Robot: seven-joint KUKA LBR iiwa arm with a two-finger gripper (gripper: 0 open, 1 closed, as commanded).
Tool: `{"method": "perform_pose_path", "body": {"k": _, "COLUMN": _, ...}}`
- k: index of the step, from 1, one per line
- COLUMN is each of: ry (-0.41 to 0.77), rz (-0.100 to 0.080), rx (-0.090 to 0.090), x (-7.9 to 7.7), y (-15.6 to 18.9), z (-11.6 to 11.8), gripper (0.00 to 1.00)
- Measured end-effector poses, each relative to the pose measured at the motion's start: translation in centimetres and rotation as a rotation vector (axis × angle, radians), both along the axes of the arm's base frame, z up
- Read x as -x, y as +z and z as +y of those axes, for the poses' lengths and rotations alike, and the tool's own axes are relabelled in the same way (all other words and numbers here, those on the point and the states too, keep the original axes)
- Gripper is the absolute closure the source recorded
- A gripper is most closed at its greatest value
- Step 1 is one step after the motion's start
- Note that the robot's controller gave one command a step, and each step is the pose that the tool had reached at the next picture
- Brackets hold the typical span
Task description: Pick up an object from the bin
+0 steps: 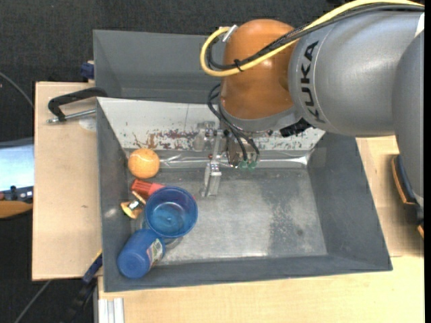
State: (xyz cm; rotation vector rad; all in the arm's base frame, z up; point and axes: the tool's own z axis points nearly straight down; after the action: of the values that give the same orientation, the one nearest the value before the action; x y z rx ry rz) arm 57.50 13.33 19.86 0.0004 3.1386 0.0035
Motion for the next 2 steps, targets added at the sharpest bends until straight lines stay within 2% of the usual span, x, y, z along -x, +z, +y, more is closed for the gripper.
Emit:
{"method": "perform_pose_path", "body": {"k": 1, "ry": 0.000, "rz": 0.000, "rx": 0.000, "x": 0.0, "y": 0.0, "z": 0.0, "gripper": 0.00}}
{"method": "perform_pose_path", "body": {"k": 2, "ry": -0.060, "rz": -0.007, "rx": -0.002, "x": 0.2, "y": -5.2, "z": 1.0, "gripper": 0.00}}
